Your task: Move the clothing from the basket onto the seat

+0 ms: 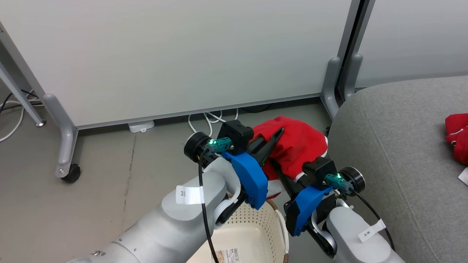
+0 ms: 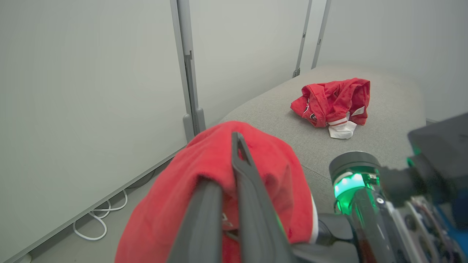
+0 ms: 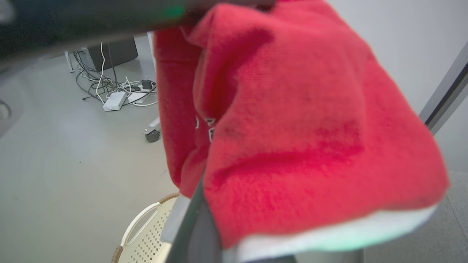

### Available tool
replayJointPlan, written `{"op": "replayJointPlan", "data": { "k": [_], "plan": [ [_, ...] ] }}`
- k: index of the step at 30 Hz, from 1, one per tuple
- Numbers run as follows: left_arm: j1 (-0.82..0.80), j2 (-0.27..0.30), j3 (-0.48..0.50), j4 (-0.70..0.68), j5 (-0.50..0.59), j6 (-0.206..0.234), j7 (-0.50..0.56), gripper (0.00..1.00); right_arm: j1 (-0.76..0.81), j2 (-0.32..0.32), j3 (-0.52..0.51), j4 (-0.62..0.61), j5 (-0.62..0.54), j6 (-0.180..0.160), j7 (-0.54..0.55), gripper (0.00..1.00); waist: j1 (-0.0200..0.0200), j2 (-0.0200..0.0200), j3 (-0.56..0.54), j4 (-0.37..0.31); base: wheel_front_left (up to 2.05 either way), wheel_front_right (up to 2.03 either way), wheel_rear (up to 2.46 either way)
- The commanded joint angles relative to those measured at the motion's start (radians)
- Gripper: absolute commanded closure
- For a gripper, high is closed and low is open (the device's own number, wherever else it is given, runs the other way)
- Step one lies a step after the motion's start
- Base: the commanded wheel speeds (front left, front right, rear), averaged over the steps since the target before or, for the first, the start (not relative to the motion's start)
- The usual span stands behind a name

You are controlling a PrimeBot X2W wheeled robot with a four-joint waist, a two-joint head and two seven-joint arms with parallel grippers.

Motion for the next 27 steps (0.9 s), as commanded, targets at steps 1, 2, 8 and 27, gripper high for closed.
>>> {"op": "replayJointPlan", "data": {
  "k": [1,2,8,27],
  "plan": [
    [0.01,0.0,0.008,0.005,-0.002,0.0,-0.005,1.0,-0.01,0.002,0.002,0.004,0.006,0.0,-0.006,1.0,0.0,-0.0001,0.0,-0.002,0.0,0.0,0.0],
    [0.011,0.0,0.009,0.005,-0.002,0.001,-0.005,0.86,-0.01,0.002,0.003,0.004,0.007,0.0,-0.007,1.0,0.0,-0.0001,0.0,-0.002,0.0,0.0,0.0],
    [0.037,0.0,0.037,-0.014,0.036,0.019,-0.005,0.0,-0.017,0.002,-0.001,-0.001,0.008,0.0,-0.015,1.0,0.0,-0.0001,0.0,-0.006,0.0,0.0,0.0],
    [0.43,0.119,0.477,-0.27,0.416,0.011,-0.004,0.0,0.013,0.002,-0.054,-0.024,-0.03,0.0,-0.02,1.0,0.0,-0.0001,0.011,0.023,0.0,0.0,0.0]
  ]
}}
